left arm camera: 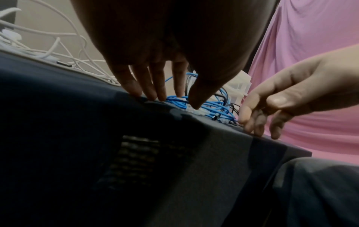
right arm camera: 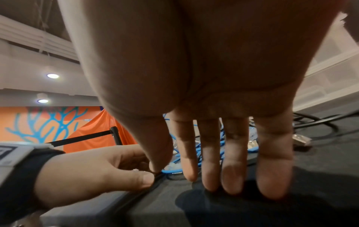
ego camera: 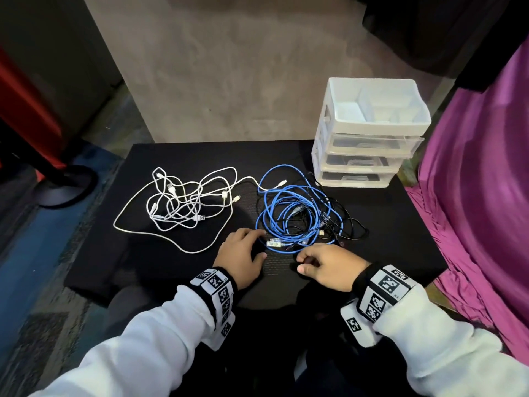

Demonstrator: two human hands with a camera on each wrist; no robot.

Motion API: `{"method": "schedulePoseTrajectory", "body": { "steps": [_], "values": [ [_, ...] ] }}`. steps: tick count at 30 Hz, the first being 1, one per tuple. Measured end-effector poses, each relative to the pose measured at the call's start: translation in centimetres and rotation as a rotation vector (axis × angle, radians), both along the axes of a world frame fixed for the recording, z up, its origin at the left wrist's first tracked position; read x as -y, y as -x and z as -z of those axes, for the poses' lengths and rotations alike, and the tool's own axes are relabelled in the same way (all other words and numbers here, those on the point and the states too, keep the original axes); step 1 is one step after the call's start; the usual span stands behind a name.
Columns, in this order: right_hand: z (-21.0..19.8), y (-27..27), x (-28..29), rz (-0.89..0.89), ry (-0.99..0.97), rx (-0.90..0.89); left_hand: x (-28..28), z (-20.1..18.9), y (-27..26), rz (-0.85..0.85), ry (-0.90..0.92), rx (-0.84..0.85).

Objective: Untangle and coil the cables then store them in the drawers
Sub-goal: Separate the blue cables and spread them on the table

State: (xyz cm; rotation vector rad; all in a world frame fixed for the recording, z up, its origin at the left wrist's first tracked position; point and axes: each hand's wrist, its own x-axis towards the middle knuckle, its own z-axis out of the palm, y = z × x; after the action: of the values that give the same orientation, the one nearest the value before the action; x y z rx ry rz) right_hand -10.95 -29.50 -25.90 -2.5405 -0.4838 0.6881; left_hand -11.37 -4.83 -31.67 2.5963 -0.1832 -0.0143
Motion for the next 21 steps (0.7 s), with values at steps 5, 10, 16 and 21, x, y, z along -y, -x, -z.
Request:
{"method": "schedulePoseTrajectory", "body": {
  "steps": [5, 10, 16, 21],
  "values": [
    [0.3, 0.3, -0.1, -0.034, -0.018, -0.019, 0.4, -0.9, -1.1, 0.019, -0.101, -0.035],
    [0.5, 0.7, -0.1, -0.013, -0.080, -0.004, 1.4, -3.0, -1.7, -0.073, 0.416, 0.148],
    [0.1, 0.5, -1.1, 0.013, -0.140, -0.024, 3.6, -2.4, -1.5, -0.184, 0.262, -0.126],
    [0.0, 0.2, -2.4, 0.069, -0.227, 0.095, 4.1, -2.2, -1.4, -0.051, 0.167, -0.167]
  ]
}}
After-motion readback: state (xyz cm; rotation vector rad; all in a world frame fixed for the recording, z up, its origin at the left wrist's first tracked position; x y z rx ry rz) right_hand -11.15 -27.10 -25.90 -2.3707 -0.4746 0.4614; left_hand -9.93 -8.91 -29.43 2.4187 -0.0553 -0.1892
